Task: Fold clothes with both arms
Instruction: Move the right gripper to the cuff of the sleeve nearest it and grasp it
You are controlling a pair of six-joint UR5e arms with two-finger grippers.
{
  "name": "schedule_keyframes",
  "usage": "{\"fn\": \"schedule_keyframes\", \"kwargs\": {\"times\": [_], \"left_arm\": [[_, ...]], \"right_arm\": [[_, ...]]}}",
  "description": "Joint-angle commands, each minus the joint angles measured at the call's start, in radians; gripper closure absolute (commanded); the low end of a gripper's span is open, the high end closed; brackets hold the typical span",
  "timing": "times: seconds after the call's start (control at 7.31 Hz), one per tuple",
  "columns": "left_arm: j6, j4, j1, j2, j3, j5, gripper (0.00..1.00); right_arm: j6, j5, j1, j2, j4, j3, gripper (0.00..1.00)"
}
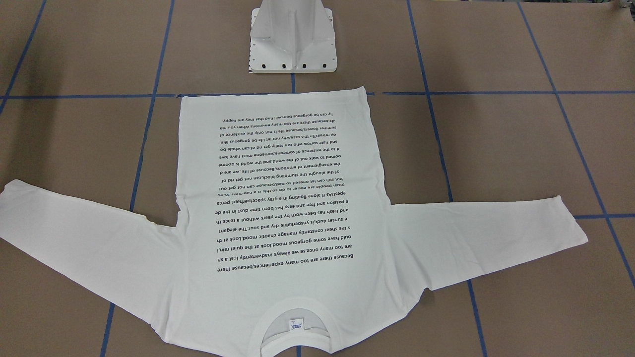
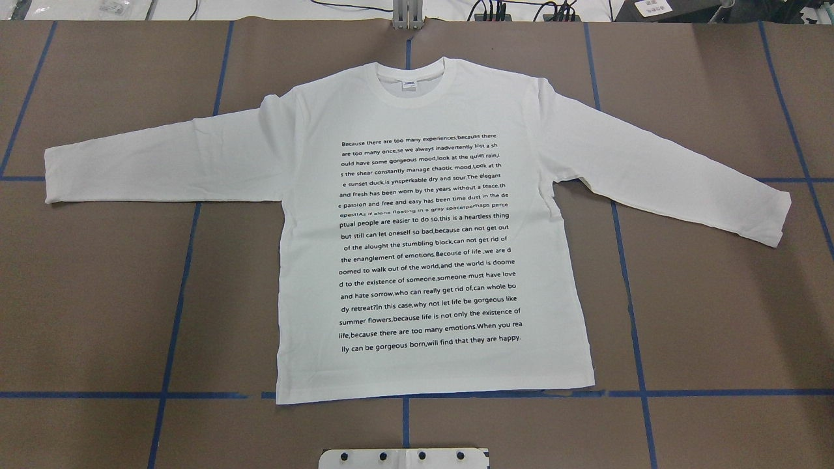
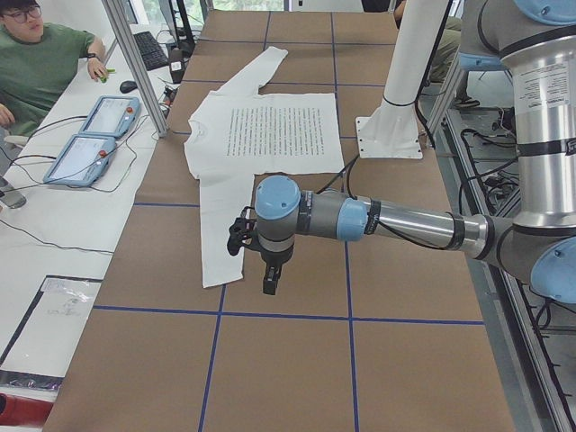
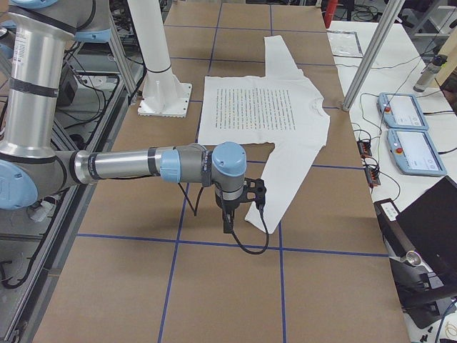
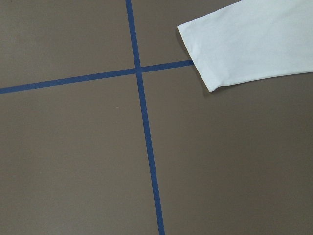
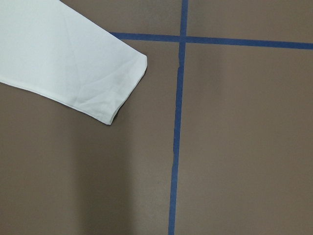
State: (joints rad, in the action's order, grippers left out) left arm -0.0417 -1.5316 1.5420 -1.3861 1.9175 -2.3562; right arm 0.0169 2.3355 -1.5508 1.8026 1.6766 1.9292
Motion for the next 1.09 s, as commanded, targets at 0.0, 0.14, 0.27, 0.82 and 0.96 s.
{"fn": "schedule_keyframes", "kwargs": {"times": [0.0, 0.14, 0.27, 0.82, 0.96], "left_arm": [[-0.001, -0.001, 0.0, -0.001, 0.008, 0.0, 0.0], [-0.003, 0.001, 0.0, -0.001, 0.03, 0.006, 0.0], [-0.001, -0.004, -0.003, -0.011, 0.046, 0.006, 0.0], [0.006, 0.002, -0.006, -0.036, 0.037, -0.002, 0.0], [0.006, 0.001, -0.006, -0.036, 0.037, -0.003, 0.0]], "right_arm": [[-0.002, 0.001, 0.0, 0.0, 0.0, 0.004, 0.0], [-0.005, 0.002, 0.001, -0.011, 0.0, 0.01, 0.0], [0.001, -0.008, 0.018, -0.055, -0.006, 0.017, 0.0], [-0.27, 0.004, 0.142, -0.182, -0.561, -0.392, 0.0], [-0.398, 0.002, 0.194, -0.213, -0.745, -0.509, 0.0]]}}
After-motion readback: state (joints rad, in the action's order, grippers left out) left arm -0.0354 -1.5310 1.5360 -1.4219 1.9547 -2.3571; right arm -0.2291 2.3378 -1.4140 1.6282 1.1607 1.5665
